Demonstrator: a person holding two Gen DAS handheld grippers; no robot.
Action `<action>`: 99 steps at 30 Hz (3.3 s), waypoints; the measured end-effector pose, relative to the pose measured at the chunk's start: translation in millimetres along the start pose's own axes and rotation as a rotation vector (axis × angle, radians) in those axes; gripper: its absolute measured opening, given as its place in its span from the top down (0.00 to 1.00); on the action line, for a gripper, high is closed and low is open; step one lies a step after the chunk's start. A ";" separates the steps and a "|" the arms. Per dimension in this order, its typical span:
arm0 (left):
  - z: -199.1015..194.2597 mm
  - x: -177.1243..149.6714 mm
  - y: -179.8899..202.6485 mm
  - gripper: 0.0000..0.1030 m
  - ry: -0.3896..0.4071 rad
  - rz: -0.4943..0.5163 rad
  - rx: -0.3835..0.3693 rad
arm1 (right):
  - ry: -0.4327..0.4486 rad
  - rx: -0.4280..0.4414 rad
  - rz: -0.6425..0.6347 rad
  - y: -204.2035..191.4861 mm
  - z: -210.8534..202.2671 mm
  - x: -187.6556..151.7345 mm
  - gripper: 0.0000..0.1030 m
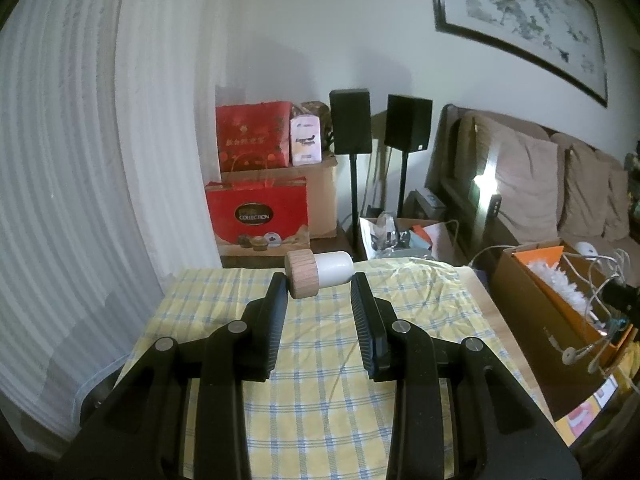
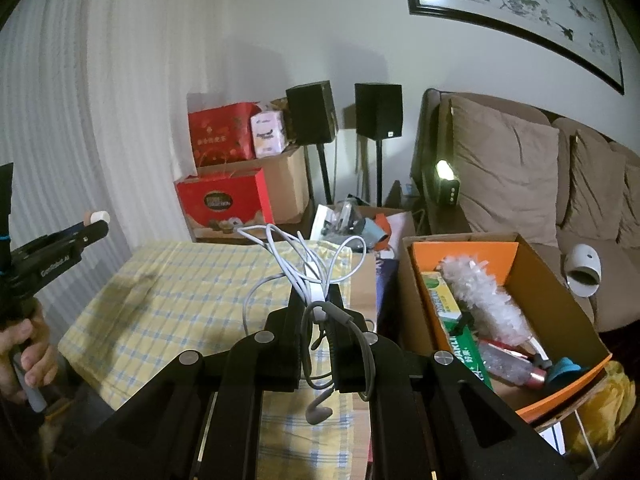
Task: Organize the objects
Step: 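Carry the cylinder and earphones with both grippers toward the orange box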
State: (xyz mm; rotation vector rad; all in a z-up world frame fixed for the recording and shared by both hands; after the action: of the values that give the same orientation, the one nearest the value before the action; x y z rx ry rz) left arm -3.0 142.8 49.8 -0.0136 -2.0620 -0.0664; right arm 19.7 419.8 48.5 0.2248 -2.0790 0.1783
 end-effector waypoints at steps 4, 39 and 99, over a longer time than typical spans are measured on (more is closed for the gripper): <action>-1.1 0.5 4.2 0.71 -0.002 0.006 -0.007 | 0.004 -0.004 0.007 4.4 -3.4 1.6 0.91; -15.7 15.2 42.2 0.71 0.028 0.054 -0.070 | 0.043 -0.075 0.080 56.0 -35.0 10.4 0.91; -25.2 30.0 222.2 0.71 0.030 0.245 -0.424 | 0.067 -0.269 0.240 154.3 -67.5 -2.1 0.91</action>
State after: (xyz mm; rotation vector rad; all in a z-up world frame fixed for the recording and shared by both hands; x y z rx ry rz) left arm 13.5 362.8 97.4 -0.5212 -1.9670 -0.3478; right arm 41.6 584.6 74.8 -0.1923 -2.0332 0.0475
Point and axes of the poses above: each gripper's, at about its wrist camera, not at the fingertips, and z roughly the way its jaws point, y to its right, x to its top, the point moved 2 cm from there along z, roughly the way its jaws point, and after that the axes turned 3 degrees about -z, right-handed, at the moved point
